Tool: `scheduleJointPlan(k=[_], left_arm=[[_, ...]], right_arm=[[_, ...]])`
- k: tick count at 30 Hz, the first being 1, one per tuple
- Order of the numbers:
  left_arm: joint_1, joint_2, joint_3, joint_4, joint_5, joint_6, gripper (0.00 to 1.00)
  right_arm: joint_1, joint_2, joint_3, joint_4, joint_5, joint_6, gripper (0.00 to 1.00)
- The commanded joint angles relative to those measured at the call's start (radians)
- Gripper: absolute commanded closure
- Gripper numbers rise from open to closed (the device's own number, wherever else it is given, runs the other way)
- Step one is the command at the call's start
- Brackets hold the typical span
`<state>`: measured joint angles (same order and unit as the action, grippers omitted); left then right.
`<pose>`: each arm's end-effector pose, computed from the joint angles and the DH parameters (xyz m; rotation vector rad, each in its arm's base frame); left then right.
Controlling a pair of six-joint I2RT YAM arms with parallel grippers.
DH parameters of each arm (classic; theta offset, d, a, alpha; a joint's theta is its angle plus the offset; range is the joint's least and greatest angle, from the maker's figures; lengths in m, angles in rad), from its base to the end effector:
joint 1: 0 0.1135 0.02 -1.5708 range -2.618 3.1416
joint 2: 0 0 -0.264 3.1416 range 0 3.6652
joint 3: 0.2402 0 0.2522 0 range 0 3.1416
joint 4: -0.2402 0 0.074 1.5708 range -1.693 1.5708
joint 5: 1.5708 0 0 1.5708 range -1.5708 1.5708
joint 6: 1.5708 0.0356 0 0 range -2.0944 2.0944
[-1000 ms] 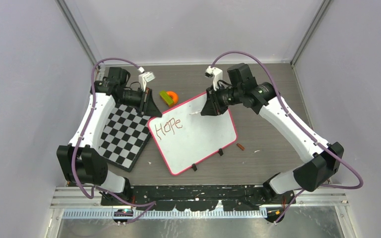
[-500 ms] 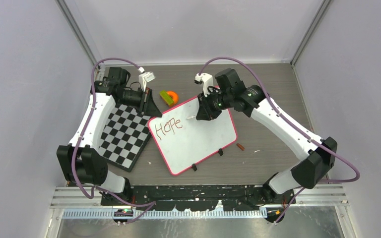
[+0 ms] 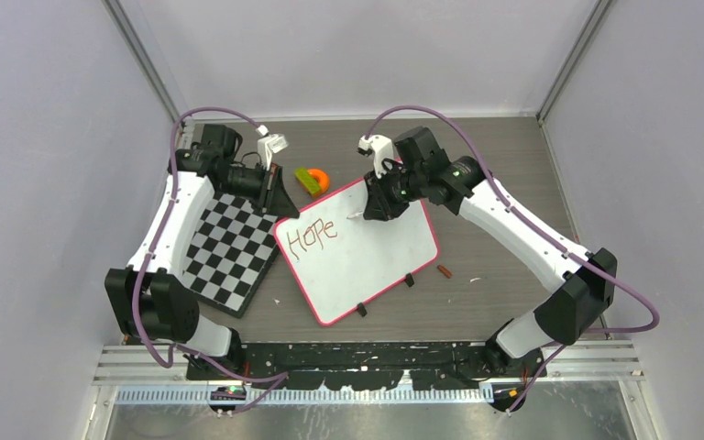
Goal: Write a sentence on the whiteboard
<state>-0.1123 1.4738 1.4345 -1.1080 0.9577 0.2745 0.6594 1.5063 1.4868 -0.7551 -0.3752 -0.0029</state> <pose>0.2754 -0.0604 0.3404 0.7232 2.3007 -1.1985 0.2494 0.2098 0.3572 -0.9606 2.2054 0.7560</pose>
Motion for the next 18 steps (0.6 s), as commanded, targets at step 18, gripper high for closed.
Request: scheduleJointPlan(k=[18], left_arm=[[-0.018, -0.01, 0.007, -0.043, -0.016, 0.017, 1.0]], right_arm=[[0.013, -0.049, 0.024, 0.004, 0.012, -0.023, 1.0]])
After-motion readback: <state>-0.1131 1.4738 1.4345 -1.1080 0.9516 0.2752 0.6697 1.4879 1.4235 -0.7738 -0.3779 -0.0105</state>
